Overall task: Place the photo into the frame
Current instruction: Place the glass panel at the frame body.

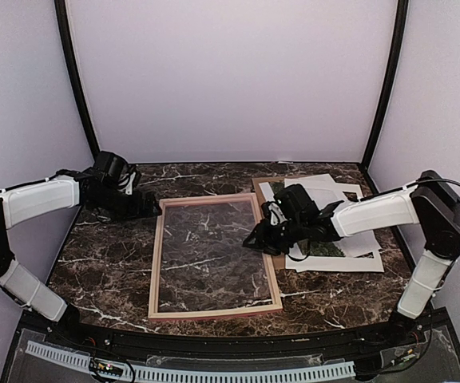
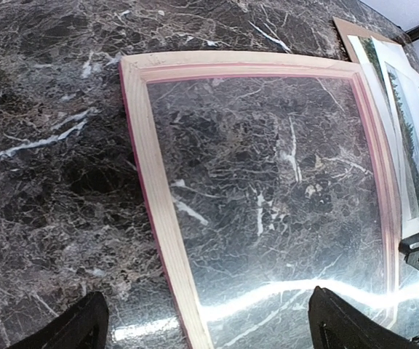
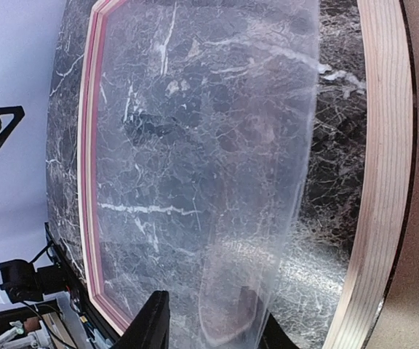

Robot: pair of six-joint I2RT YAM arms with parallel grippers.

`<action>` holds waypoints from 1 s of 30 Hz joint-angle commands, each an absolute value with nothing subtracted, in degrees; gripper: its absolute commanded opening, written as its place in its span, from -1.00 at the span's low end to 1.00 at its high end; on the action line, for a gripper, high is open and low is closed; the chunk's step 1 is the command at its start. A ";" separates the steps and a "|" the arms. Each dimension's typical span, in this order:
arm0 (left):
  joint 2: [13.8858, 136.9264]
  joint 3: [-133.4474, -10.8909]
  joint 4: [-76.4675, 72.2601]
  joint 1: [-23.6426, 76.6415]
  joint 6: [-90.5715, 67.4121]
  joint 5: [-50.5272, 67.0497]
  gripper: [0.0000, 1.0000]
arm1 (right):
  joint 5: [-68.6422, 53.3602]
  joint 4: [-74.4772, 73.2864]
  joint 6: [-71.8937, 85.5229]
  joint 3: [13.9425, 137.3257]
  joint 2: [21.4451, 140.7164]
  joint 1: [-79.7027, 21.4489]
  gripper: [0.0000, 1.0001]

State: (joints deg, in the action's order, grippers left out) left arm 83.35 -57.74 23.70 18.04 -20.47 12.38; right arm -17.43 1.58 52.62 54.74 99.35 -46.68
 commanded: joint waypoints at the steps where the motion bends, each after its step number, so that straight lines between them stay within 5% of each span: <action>1: 81.41 -55.37 19.36 19.94 -22.64 15.73 0.98 | -15.80 0.27 50.77 57.63 100.92 -47.90 -0.28; 19: 84.39 -50.15 0.92 34.37 -33.31 19.82 0.98 | -9.00 -9.72 46.49 62.32 102.52 -49.82 0.44; 30: 88.33 -50.80 1.21 37.99 -32.69 16.80 0.98 | -4.98 -14.78 44.30 63.24 100.47 -49.81 0.57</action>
State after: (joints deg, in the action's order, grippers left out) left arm 88.40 -50.54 1.74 37.45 -33.23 18.57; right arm -7.62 -12.80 45.67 61.34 102.10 -49.30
